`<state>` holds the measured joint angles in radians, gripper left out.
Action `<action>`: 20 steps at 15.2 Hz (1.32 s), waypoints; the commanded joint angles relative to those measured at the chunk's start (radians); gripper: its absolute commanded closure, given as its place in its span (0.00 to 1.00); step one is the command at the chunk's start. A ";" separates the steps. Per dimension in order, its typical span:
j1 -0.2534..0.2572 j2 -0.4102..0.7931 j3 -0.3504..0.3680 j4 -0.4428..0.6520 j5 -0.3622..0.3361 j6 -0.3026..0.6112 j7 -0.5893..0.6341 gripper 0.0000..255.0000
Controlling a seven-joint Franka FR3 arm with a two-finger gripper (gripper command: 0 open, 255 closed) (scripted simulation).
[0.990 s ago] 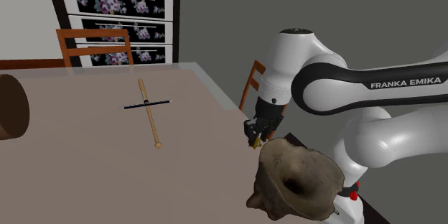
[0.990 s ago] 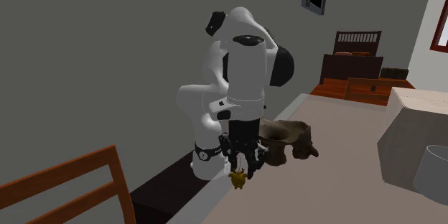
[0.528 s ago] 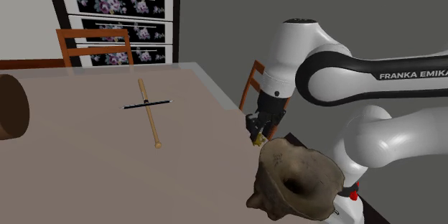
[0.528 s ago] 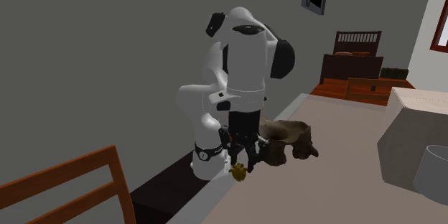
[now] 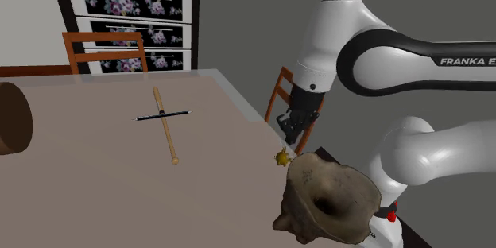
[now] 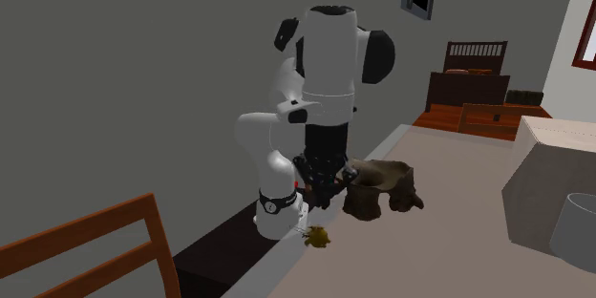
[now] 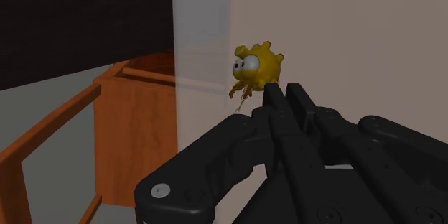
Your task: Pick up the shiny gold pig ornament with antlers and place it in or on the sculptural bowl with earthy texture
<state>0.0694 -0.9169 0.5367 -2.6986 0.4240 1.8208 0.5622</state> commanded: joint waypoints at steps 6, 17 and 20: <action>-0.013 0.006 0.058 -0.022 -0.011 0.044 0.043 0.00; -0.042 0.093 0.212 -0.148 0.023 0.275 0.099 0.00; -0.042 0.093 0.212 -0.148 0.023 0.275 0.099 0.00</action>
<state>0.0275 -0.8247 0.7477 -2.8456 0.4460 2.0938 0.6608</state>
